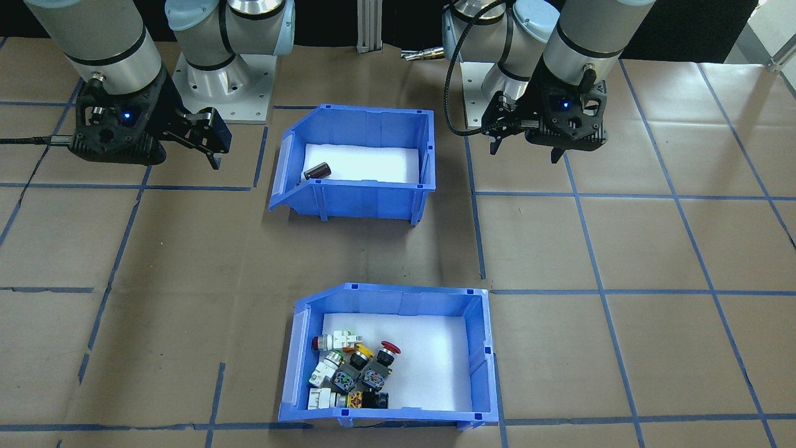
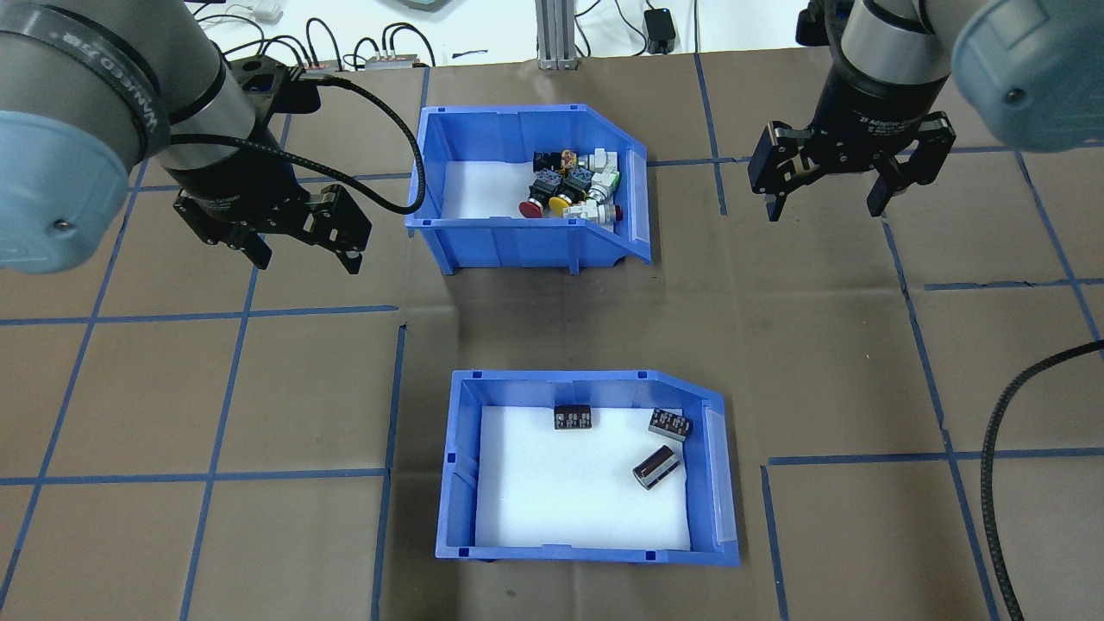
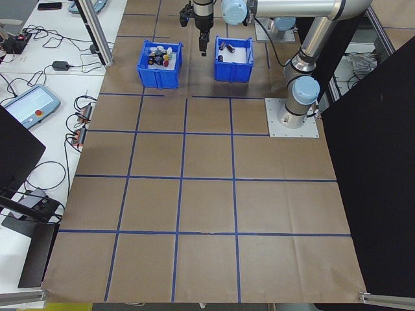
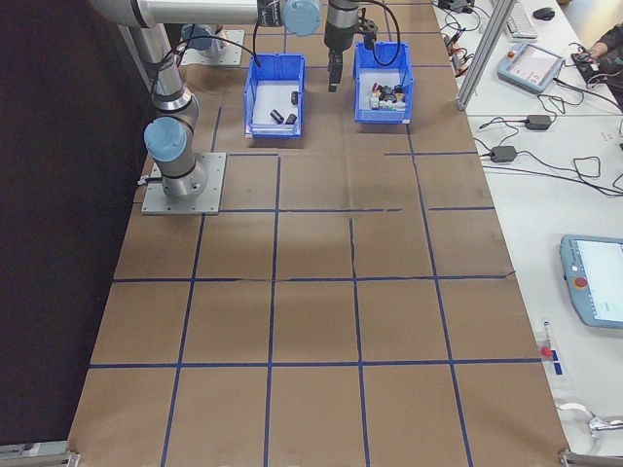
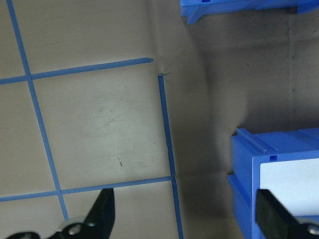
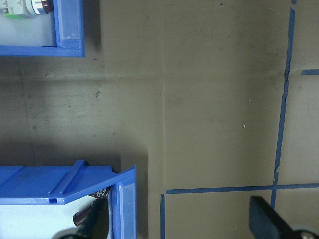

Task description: Place battery box in front

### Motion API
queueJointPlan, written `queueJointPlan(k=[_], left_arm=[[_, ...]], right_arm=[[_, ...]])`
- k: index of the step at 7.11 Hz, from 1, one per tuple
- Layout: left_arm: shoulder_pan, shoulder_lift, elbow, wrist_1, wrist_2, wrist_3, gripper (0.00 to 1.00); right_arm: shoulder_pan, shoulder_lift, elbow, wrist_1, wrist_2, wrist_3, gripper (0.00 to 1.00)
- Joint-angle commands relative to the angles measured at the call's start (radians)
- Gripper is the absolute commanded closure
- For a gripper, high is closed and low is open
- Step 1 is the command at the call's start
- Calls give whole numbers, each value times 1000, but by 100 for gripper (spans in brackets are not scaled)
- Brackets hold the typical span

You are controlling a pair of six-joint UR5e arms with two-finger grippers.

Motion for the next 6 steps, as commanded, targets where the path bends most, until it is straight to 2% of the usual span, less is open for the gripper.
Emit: queueJointPlan(k=[1, 3, 5, 6], left_arm=[[0, -3, -7, 25, -3, -15, 0], [0, 3, -13, 26, -2, -75, 0], [0, -2, -13, 36, -12, -125, 0], [0, -5, -18, 36, -17, -138, 0]], right_arm=[[2, 8, -5, -2, 13, -2, 0], [2, 23, -8, -10, 15, -35, 0], [5, 49, -55, -10, 15, -226, 0], [9, 89, -99, -10, 12, -305, 0]])
